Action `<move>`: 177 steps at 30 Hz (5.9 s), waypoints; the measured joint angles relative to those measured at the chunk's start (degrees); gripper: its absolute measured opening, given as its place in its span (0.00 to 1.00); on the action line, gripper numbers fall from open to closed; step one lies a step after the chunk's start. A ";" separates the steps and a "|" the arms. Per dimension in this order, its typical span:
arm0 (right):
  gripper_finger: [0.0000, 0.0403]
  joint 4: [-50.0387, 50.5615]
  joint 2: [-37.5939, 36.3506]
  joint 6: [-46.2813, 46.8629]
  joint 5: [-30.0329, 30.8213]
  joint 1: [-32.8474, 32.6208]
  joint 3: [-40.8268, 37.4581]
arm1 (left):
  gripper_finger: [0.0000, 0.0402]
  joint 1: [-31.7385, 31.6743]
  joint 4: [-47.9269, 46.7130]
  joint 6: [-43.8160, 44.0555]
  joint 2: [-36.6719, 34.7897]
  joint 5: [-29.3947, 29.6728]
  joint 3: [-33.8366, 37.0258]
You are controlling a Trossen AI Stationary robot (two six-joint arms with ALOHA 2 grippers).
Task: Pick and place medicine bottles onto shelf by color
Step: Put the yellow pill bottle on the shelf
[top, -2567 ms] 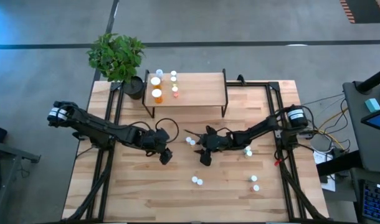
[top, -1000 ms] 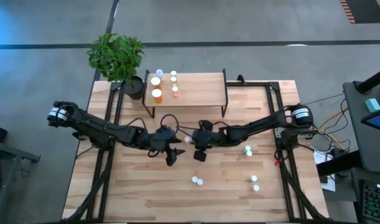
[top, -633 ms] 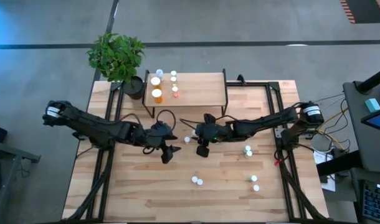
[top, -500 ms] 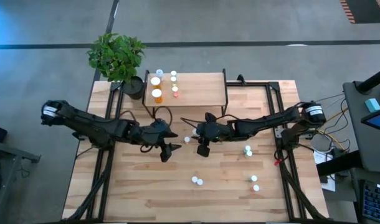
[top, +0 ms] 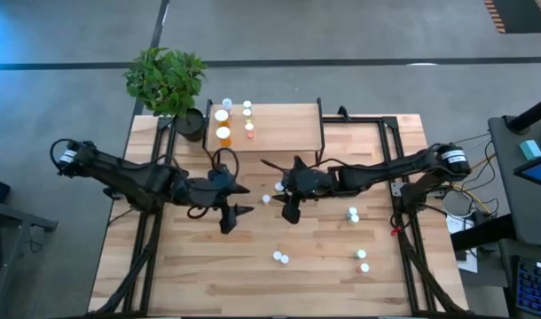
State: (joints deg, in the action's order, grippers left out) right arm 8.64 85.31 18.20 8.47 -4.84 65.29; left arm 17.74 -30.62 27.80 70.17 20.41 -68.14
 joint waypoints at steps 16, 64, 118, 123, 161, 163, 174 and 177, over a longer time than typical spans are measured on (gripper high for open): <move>0.24 19.75 4.41 -8.97 -1.42 0.00 16.80 | 0.60 -0.05 -0.32 14.55 -0.02 -0.31 1.33; 0.24 33.29 -0.02 22.20 10.80 -8.11 12.15 | 0.60 -3.65 -3.40 -11.64 -2.95 -6.68 -2.43; 0.24 25.71 0.20 7.32 -0.22 -8.13 12.23 | 0.60 -9.79 23.07 -19.38 9.75 -14.87 -0.11; 0.24 24.38 0.27 6.29 3.46 -8.09 12.23 | 0.60 -9.79 22.90 -19.36 9.75 -15.86 0.25; 0.24 18.48 0.14 -1.73 3.74 -7.83 12.05 | 0.39 -9.79 27.29 -16.12 13.79 -15.75 -0.20; 0.24 18.45 0.14 -1.73 3.72 -7.85 12.05 | 0.35 -9.79 27.29 -16.12 13.79 -15.64 -0.20; 0.24 18.53 0.14 -1.73 4.04 -7.82 12.00 | 0.27 -9.88 27.18 -17.94 13.78 -15.64 -0.15; 0.24 18.54 0.14 -1.73 4.98 -7.80 11.79 | 0.27 -9.88 27.14 -18.18 13.75 -15.63 -0.11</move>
State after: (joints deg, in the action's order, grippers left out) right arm 27.18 85.45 16.47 13.45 -12.64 77.08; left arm 7.86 -3.49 9.63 83.92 4.79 -68.25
